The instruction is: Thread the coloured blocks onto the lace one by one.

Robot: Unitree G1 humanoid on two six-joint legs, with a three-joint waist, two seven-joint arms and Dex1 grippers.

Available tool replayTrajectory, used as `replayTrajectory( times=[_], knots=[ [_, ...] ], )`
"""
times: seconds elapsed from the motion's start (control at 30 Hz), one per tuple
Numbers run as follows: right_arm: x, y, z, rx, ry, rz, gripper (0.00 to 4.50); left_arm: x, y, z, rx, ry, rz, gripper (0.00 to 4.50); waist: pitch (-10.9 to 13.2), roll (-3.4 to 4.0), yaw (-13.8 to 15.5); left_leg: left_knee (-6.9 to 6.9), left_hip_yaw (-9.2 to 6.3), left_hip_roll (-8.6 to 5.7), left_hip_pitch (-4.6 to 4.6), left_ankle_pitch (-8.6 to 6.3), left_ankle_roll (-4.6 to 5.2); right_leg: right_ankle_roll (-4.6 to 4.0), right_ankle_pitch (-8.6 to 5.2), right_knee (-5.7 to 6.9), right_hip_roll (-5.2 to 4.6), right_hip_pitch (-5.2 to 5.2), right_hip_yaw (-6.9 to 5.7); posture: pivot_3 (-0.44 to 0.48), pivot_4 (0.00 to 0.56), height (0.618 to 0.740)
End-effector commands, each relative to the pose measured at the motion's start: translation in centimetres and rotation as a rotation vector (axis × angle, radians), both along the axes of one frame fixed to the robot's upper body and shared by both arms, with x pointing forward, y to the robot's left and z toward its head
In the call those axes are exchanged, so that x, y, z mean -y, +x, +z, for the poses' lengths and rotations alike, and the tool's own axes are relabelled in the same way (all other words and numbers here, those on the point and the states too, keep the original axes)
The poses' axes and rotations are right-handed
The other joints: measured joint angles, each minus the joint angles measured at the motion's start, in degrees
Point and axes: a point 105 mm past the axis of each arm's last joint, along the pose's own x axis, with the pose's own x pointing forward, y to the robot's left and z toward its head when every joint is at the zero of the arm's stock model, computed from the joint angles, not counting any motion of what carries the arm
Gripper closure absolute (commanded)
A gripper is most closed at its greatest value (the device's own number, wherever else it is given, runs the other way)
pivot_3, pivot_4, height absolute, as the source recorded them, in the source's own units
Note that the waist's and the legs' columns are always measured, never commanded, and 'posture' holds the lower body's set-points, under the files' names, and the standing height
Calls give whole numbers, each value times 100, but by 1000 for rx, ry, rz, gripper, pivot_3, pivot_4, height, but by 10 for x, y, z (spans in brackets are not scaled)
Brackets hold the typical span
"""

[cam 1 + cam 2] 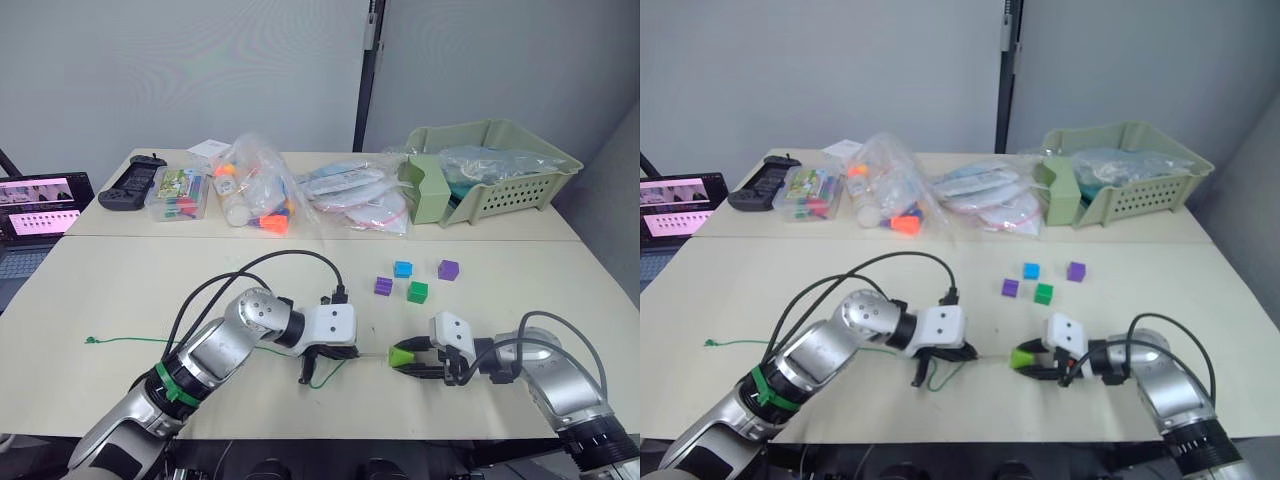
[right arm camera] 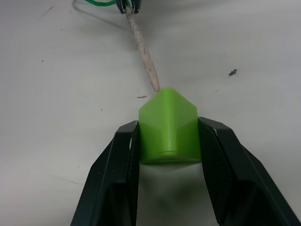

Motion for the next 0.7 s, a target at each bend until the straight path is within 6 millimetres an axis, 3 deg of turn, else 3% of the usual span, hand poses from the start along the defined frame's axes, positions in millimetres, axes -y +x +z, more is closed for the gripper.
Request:
replayTrajectory(
  times=[0.03,0.7],
  knots=[
    [-4,-10,-9,-42,-41,58,3181,7,1,10,48,-22,-27,4500,0,0,1,0,0,0,0,0,0,0,0,0,0,0,0,0,150,740],
    [-16,-7,-4,-36,-38,77,3181,25,-13,8,34,-2,-123,4500,0,0,-11,4,-1,-8,3,0,0,0,0,3,4,2,0,0,150,740]
  ],
)
